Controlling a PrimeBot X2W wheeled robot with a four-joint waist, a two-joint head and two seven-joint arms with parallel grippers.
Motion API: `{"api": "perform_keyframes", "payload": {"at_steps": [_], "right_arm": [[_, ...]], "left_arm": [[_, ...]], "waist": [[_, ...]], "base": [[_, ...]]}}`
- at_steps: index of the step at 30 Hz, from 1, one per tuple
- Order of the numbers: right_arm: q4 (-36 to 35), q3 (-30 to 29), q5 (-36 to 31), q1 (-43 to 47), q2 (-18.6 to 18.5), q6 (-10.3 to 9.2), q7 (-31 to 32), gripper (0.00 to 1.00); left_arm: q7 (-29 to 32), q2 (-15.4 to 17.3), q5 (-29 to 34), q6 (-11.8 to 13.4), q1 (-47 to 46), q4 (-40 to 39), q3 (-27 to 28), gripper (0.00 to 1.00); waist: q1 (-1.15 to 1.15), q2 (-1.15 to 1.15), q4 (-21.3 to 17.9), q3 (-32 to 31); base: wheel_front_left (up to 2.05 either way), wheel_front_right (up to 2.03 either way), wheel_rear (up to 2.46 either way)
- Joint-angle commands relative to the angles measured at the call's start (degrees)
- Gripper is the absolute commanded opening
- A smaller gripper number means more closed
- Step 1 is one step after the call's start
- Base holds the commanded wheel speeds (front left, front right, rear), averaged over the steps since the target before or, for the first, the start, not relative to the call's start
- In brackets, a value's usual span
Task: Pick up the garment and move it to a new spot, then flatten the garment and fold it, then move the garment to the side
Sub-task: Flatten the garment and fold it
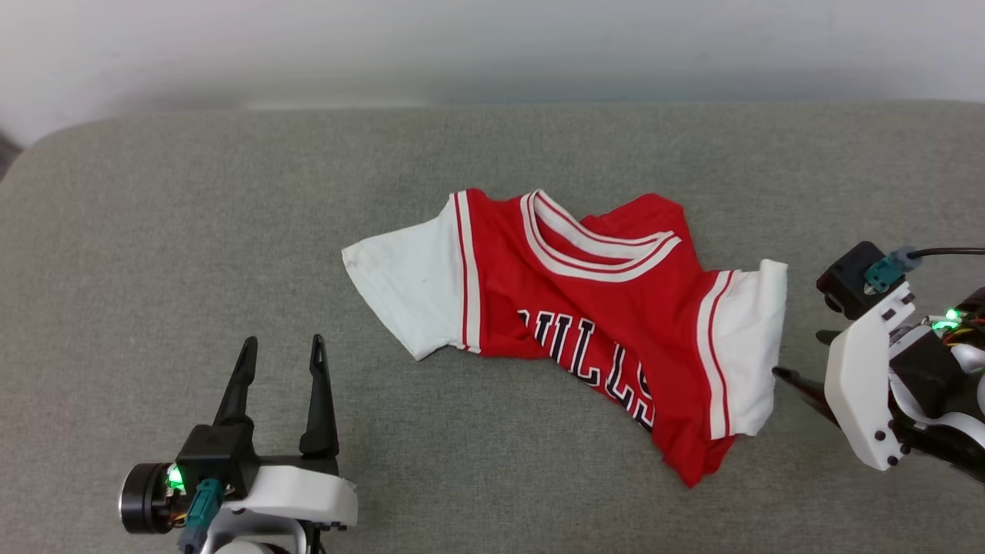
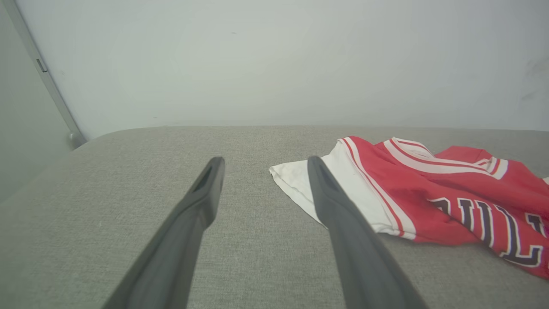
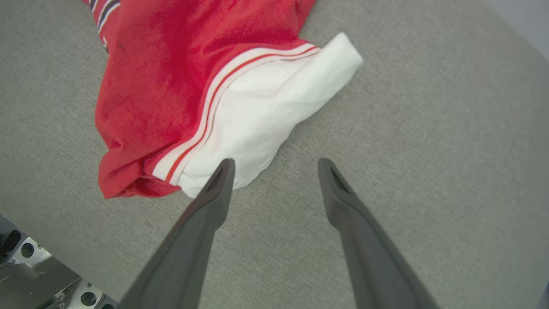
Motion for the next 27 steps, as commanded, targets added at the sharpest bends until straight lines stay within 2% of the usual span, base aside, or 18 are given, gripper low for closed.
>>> {"api": "perform_keyframes", "payload": {"at_steps": [1,8,12,15,16,17,27], "right_arm": [[1.1,1.5,0.8,-1.6,-0.3,-0.02,1.0,1.0],[8.2,7.6,1.1,-3.6,1.4,-0.03,-0.6,1.0],[13.0,12.4,3.0,-1.3,3.5,0.01,-2.0,1.0],[15.1,15.9,3.2,-0.8,3.6,0.11,-4.0,1.0],[15.4,16.4,3.8,-0.9,3.8,0.11,-4.9,0.29],[15.5,16.8,4.2,-1.2,3.8,0.11,-5.9,0.0],[12.4,14.5,6.8,-3.0,-2.4,-0.03,-14.6,0.0]], "left_arm": [[-0.1,-0.1,-0.2,0.2,-1.2,-0.3,-0.6,1.0],[-0.2,-0.1,-1.3,0.9,-3.6,-0.2,-2.5,1.0],[-0.2,-0.1,-1.6,0.9,-4.2,0.2,-2.5,1.0],[-0.2,-0.1,-1.5,0.9,-4.5,0.5,-2.3,1.0],[-0.2,-0.1,-1.4,1.0,-4.4,0.6,-2.1,1.0],[-0.2,-0.1,-1.4,1.0,-4.3,0.8,-2.0,1.0],[-0.2,-0.1,-1.7,1.1,-2.0,1.2,-1.7,1.0]], "waist": [[-0.01,0.0,1.0,2.1],[-0.01,0.0,3.2,6.4],[-0.01,0.0,3.8,7.2],[-0.01,0.0,3.7,7.0],[-0.01,0.0,3.5,6.7],[-0.01,0.0,3.2,6.4],[-0.01,0.0,0.6,1.5]], "base": [[0.0,0.0,0.0],[0.0,0.0,0.0],[0.0,0.0,0.0],[0.0,0.0,0.0],[0.0,0.0,0.0],[0.0,0.0,0.0],[0.0,0.0,0.0]]}}
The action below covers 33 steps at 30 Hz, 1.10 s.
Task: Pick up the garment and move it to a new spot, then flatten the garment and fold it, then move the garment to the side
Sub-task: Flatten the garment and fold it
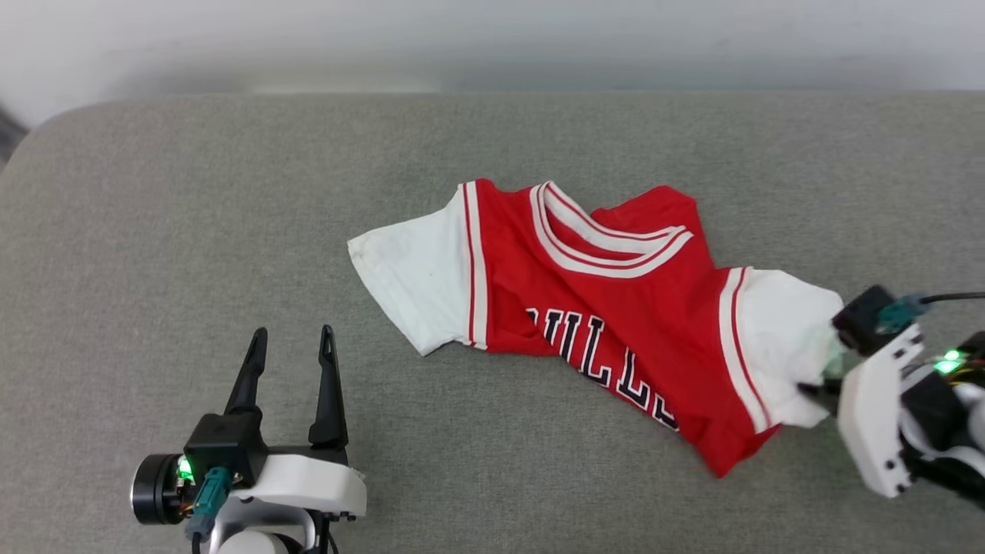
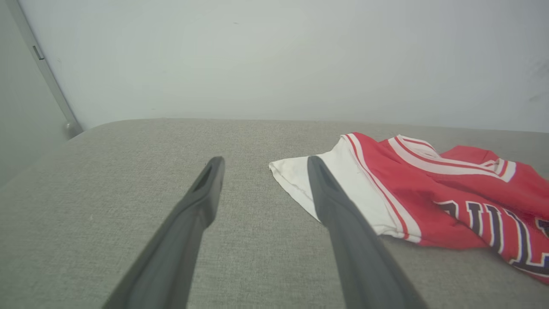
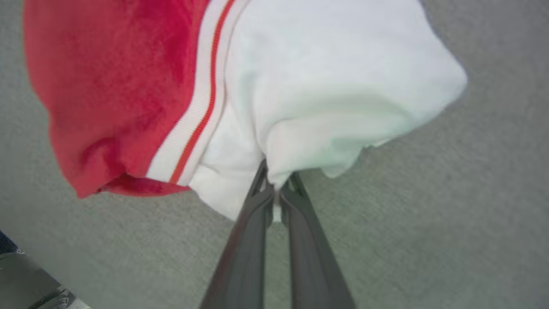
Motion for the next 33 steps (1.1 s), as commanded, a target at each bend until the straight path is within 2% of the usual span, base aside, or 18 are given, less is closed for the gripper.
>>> {"api": "perform_keyframes", "payload": {"at_steps": [1,6,8,13,17,18,19,20,28,33], "right_arm": [[-0.7,-1.0,0.4,0.5,-1.2,-0.04,-0.7,0.0],[-2.4,-6.5,2.2,3.3,-5.8,-0.04,-1.6,0.0],[-1.7,-8.2,2.8,5.2,-6.6,-0.04,-0.9,0.0],[2.7,-10.9,4.3,10.8,-5.2,-0.04,0.5,0.0],[6.9,-11.3,3.9,14.1,-2.1,-0.03,-0.2,0.0],[7.5,-12.0,3.7,14.3,-1.3,-0.03,-1.4,0.13],[7.8,-12.9,3.5,14.4,-0.5,-0.03,-2.8,0.49],[7.9,-13.8,3.3,14.6,0.1,-0.03,-4.2,1.0],[3.5,-25.6,-5.5,18.0,1.9,-0.03,-16.7,1.0],[-1.9,-36.0,-14.0,20.5,7.5,-0.03,-22.0,1.0]], "left_arm": [[-0.2,-0.1,-0.1,0.2,0.6,-0.1,0.1,1.0],[-0.2,-0.1,-0.2,0.3,1.6,-0.6,0.1,1.0],[-0.2,0.0,-0.2,0.3,1.7,-0.8,0.0,1.0],[-0.2,-0.1,-0.4,0.5,1.9,-1.1,-0.3,1.0],[-0.2,-0.1,-0.4,0.2,1.5,-0.6,-0.5,1.0],[-0.2,-0.1,-0.2,0.2,1.5,-0.6,-0.3,1.0],[-0.2,-0.1,0.0,0.2,1.7,-0.5,0.0,1.0],[-0.2,-0.1,0.2,0.1,1.9,-0.4,0.4,1.0],[-0.2,1.2,2.4,-2.0,0.4,-1.0,3.5,1.0],[-0.2,4.3,3.4,-4.3,-4.3,-0.3,4.5,1.0]], "waist": [[0.0,0.0,-0.9,-1.2],[0.0,0.0,-1.4,-1.8],[0.0,0.0,-1.3,-1.6],[0.0,0.0,-0.8,-0.8],[0.0,0.0,-0.2,-0.8],[0.0,0.0,-0.2,-1.0],[0.0,0.0,-0.2,-1.3],[0.0,0.0,-0.3,-1.7],[0.0,0.0,-1.7,-5.4],[0.0,0.0,-2.7,-5.7]], "base": [[0.0,0.0,0.0],[0.0,0.0,0.0],[0.0,0.0,0.0],[0.0,0.0,0.0],[0.0,0.0,0.0],[0.0,0.0,0.0],[0.0,0.0,0.0],[0.0,0.0,0.0],[0.0,0.0,0.0],[0.0,0.0,0.0]]}}
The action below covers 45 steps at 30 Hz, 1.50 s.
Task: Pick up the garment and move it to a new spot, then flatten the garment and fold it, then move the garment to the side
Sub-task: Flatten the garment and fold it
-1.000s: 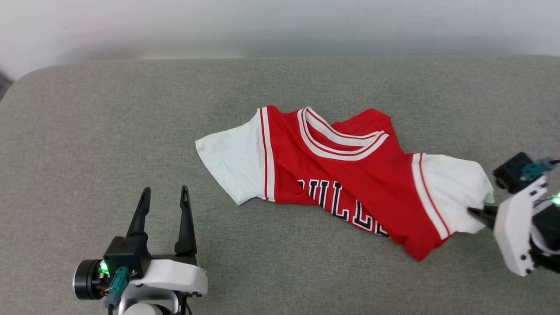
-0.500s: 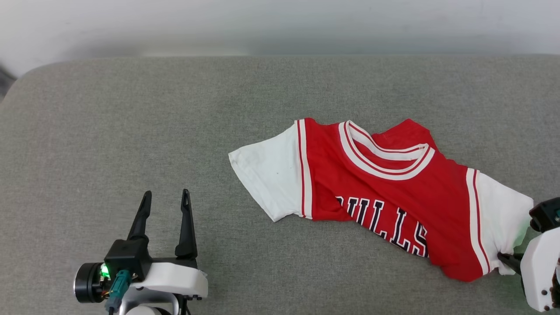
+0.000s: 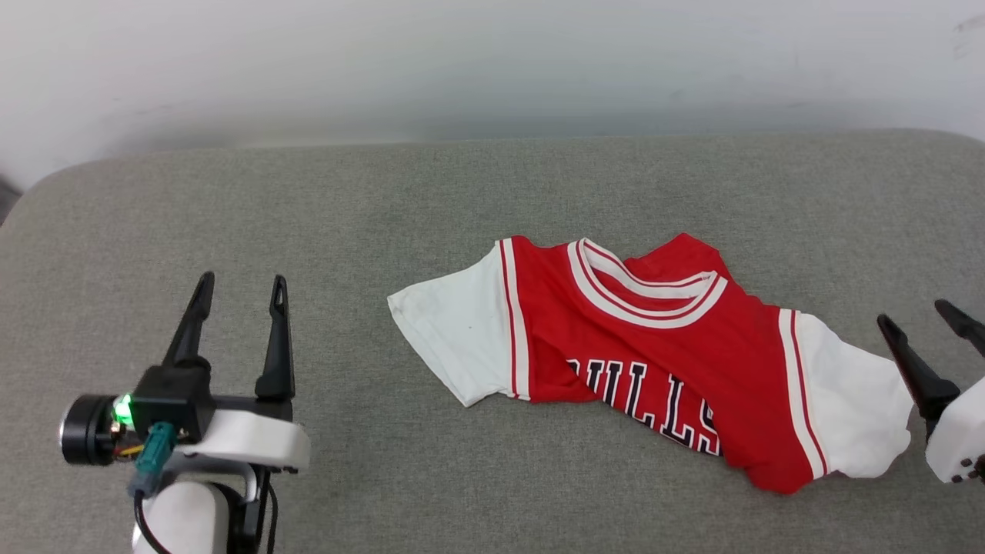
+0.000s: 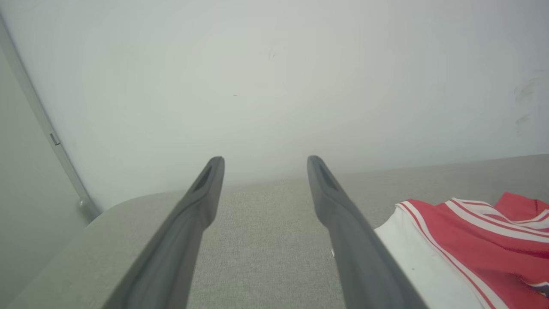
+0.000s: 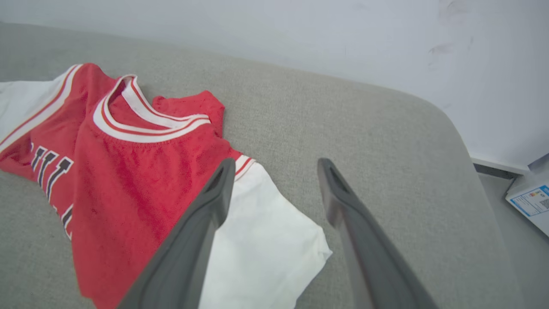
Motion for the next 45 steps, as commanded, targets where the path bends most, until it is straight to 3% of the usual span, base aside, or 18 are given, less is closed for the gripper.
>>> {"api": "perform_keyframes", "payload": {"at_steps": [1,5,9,10,11,14,20,27,36,41,43,45], "right_arm": [[-1.9,-2.8,-2.4,1.3,2.7,-0.02,-1.7,1.0],[-7.0,-10.0,-9.7,3.3,9.7,-0.02,-5.5,1.0],[-11.1,-14.7,-15.3,5.0,16.6,-0.02,-8.7,1.0],[-12.1,-15.6,-16.5,5.4,18.1,-0.02,-9.4,1.0],[-14.2,-16.9,-19.7,6.5,21.8,-0.02,-11.0,1.0],[-15.5,-16.9,-21.5,6.9,24.2,-0.02,-12.1,1.0],[-16.4,-15.9,-22.7,6.6,26.0,-0.02,-13.5,1.0],[-15.6,-14.6,-22.5,4.2,25.3,-0.02,-14.2,1.0],[-13.7,-13.1,-21.8,1.4,24.9,-0.02,-15.4,1.0],[-12.2,-12.6,-21.3,0.3,24.4,-0.02,-16.0,1.0],[-11.7,-12.6,-21.0,-0.5,23.9,-0.02,-16.1,1.0],[-11.6,-12.8,-21.2,-1.1,23.2,-0.02,-16.0,1.0]], "left_arm": [[-0.1,1.2,0.3,-0.8,-2.1,0.8,0.1,1.0],[0.0,3.9,0.0,-3.3,-8.5,3.0,-0.6,1.0],[5.5,6.7,-1.5,-5.6,-16.1,5.7,-2.8,1.0],[7.6,7.5,-2.2,-6.0,-18.0,6.2,-3.6,1.0],[14.6,9.5,-5.5,-6.7,-23.2,7.7,-6.4,1.0],[22.7,12.1,-10.4,-6.8,-28.1,8.9,-11.1,1.0],[38.9,17.8,-23.0,-6.9,-36.0,11.7,-21.6,1.0],[55.8,22.7,-33.9,-6.9,-42.5,15.7,-32.6,1.0],[68.2,25.7,-39.9,-6.9,-45.3,22.7,-42.2,1.0],[71.2,27.5,-43.2,-6.9,-43.5,23.5,-48.0,1.0],[70.8,28.0,-44.4,-6.9,-43.3,23.3,-49.4,0.04],[69.6,28.4,-45.2,-6.9,-44.0,23.0,-50.0,0.0]], "waist": [[0.0,0.0,-0.4,0.1],[0.0,0.0,-0.9,0.7],[0.0,0.0,-1.3,2.1],[0.0,0.0,-1.4,2.5],[0.0,0.0,-2.0,3.8],[0.0,0.0,-2.7,5.2],[0.0,0.0,-4.5,8.2],[0.0,0.0,-7.0,11.9],[0.0,0.0,-9.6,15.5],[0.0,0.0,-10.1,15.9],[0.0,0.0,-10.0,15.5],[0.0,0.0,-9.6,14.9]], "base": [[0.0,0.0,0.0],[0.0,0.0,0.0],[0.0,0.0,0.0],[0.0,0.0,0.0],[0.0,0.0,0.0],[0.0,0.0,0.0],[0.0,0.0,0.0],[0.0,0.0,0.0],[0.0,0.0,0.0],[0.0,0.0,0.0],[0.0,0.0,0.0],[0.0,0.0,0.0]]}}
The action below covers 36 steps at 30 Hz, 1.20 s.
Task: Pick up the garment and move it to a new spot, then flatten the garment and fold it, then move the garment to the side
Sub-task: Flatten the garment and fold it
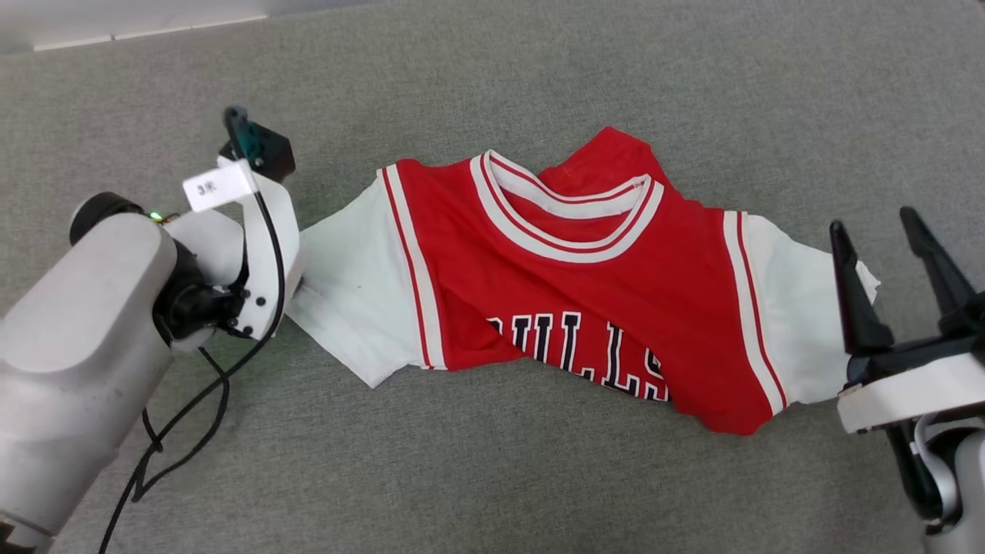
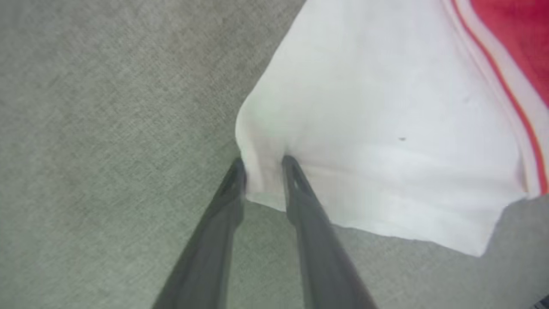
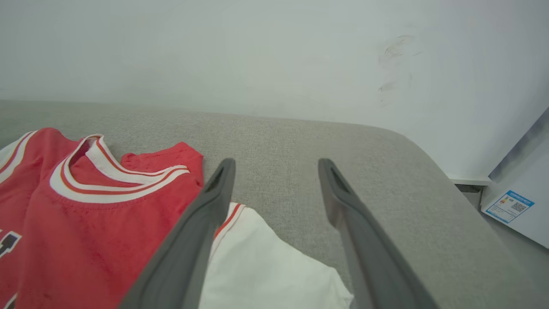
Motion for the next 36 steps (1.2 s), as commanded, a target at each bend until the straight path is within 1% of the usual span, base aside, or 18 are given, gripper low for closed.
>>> {"api": "perform_keyframes", "payload": {"at_steps": [1,4,5,6,7,9,13,18,21,23,27,30,36], "right_arm": [[-0.1,-0.1,0.0,-1.1,-0.6,-0.02,-0.3,1.0],[-0.5,0.4,-0.2,-3.0,-3.7,-0.02,2.9,1.0],[-0.5,0.4,-0.2,-3.0,-3.7,-0.02,2.9,1.0],[-1.4,1.9,1.3,-5.9,-9.9,-0.02,9.9,1.0],[-1.4,1.9,1.3,-5.9,-9.9,-0.02,9.9,1.0],[-2.0,3.4,4.0,-7.5,-13.4,-0.02,15.3,1.0],[-2.5,7.1,11.8,-10.4,-21.1,-0.02,28.1,1.0],[-1.7,13.8,22.6,-13.3,-30.6,-0.02,46.5,1.0],[-0.4,17.9,27.4,-14.9,-34.8,-0.03,55.1,1.0],[1.0,19.5,29.4,-16.3,-36.0,-0.02,58.6,1.0],[4.4,22.1,31.3,-18.7,-35.7,-0.02,61.9,1.0],[7.6,23.6,31.3,-20.7,-34.7,-0.02,62.1,1.0],[14.2,27.5,31.9,-22.6,-32.0,-0.02,60.0,1.0]], "left_arm": [[0.1,-0.2,-0.4,-0.1,2.5,0.9,-1.9,0.0],[-4.0,1.4,-1.0,-0.1,0.2,-0.1,-2.1,0.0],[-4.0,1.4,-1.0,-0.1,0.2,-0.1,-2.1,0.0],[-7.4,2.9,-2.2,-0.1,-0.9,-2.0,-1.9,0.0],[-7.4,2.9,-2.2,-0.1,-0.9,-2.0,-1.9,0.0],[-8.7,4.0,-2.9,-0.1,-0.7,-3.0,-1.8,0.0],[-10.3,5.3,-4.0,-0.1,0.6,-4.7,-1.4,0.0],[-11.8,5.4,-4.2,0.1,1.2,-6.3,-1.1,0.0],[-12.3,5.0,-3.9,0.4,1.1,-7.1,-1.2,0.0],[-12.8,4.6,-3.7,0.5,0.5,-7.5,-1.2,0.0],[-13.2,4.2,-3.3,0.6,-0.7,-8.2,-1.0,0.0],[-13.3,4.0,-3.2,0.6,-1.4,-8.4,-1.0,0.0],[-13.6,3.8,-3.0,0.6,-2.6,-9.0,-0.8,0.0]], "waist": [[0.0,0.0,0.3,-0.5],[0.0,0.0,1.1,-2.4],[0.0,0.0,1.1,-2.4],[0.0,0.0,2.1,-4.1],[0.0,0.0,2.1,-4.1],[0.0,0.0,2.6,-4.7],[0.0,0.0,3.8,-5.4],[0.0,0.0,5.1,-5.0],[0.0,0.0,5.8,-4.2],[0.0,0.0,6.3,-3.5],[0.0,0.0,6.9,-2.1],[0.0,0.0,7.2,-0.9],[0.0,0.0,8.0,1.0]], "base": [[0.0,0.0,0.0],[0.0,0.0,0.0],[0.0,0.0,0.0],[0.0,0.0,0.0],[0.0,0.0,0.0],[0.0,0.0,0.0],[0.0,0.0,0.0],[0.0,0.0,0.0],[0.0,0.0,0.0],[0.0,0.0,0.0],[0.0,0.0,0.0],[0.0,0.0,0.0],[0.0,0.0,0.0]]}}
